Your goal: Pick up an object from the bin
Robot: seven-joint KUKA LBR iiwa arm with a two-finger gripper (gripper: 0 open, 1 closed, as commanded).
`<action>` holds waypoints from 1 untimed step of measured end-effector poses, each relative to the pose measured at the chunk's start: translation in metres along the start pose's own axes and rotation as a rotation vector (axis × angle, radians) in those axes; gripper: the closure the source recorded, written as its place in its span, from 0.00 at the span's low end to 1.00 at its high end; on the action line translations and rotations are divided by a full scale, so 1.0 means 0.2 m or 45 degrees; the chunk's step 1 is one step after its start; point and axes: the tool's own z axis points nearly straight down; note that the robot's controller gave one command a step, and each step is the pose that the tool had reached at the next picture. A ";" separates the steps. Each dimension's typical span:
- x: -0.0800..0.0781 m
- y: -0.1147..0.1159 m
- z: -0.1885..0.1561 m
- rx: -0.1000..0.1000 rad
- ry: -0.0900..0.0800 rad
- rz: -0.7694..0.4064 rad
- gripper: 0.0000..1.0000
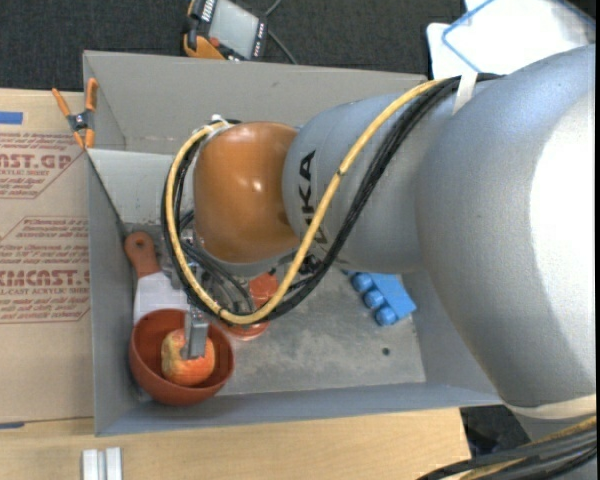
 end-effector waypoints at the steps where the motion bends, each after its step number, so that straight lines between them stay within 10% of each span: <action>1: 0.18 0.12 0.28 -0.002 0.017 -0.556 0.00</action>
Offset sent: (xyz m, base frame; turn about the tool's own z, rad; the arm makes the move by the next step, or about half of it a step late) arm -0.0095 0.0257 -0.0855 -0.4122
